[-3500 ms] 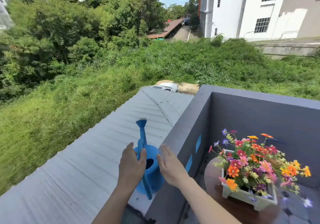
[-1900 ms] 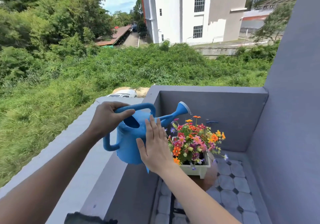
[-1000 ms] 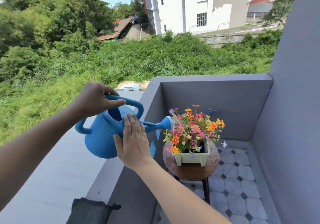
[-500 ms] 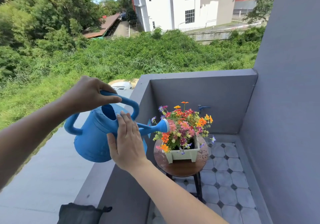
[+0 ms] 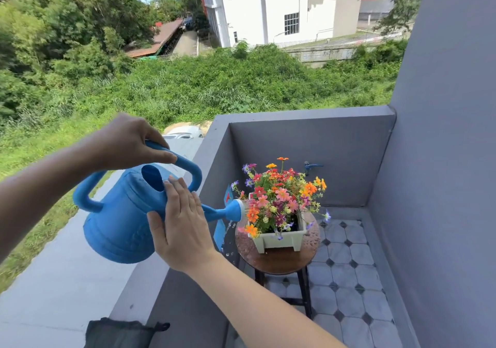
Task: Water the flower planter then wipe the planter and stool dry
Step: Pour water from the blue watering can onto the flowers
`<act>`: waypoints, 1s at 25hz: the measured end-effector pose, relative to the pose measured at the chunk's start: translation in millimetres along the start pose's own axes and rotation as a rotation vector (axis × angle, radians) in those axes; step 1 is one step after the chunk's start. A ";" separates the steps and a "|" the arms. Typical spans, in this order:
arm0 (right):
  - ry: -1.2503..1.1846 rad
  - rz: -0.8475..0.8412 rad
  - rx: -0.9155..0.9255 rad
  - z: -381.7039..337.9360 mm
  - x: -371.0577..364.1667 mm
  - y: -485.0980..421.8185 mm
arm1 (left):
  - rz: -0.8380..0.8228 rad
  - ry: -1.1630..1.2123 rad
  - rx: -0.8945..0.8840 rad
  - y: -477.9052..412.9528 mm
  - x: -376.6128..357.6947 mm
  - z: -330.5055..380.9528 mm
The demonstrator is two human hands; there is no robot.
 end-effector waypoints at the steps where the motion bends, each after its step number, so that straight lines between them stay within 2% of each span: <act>1: 0.008 0.013 0.007 1.4 2.4 2.7 | -0.008 -0.001 -0.001 -0.1 -1.9 2.4; 9: 0.094 0.124 0.023 17.4 40.2 -12.8 | 0.058 0.069 -0.043 -18.4 9.0 27.4; 14: 0.072 0.153 -0.012 10.8 49.1 -28.0 | 0.139 0.058 0.034 -22.2 24.0 23.7; 20: 0.029 0.082 0.023 -8.1 32.1 -10.3 | 0.055 0.019 0.097 -10.7 17.9 25.7; 25: -0.005 0.124 0.045 -10.3 29.9 9.4 | -0.025 -0.008 0.088 -4.1 13.7 38.2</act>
Point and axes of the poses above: each hand's wrist, its own y-axis away from the middle knuckle, its own x-axis out of the back of the hand, z = x × y, the point moved 4 cm from there along -y, towards the middle knuckle, and after that the axes turned 4 degrees about -z, right-handed, at the moved point
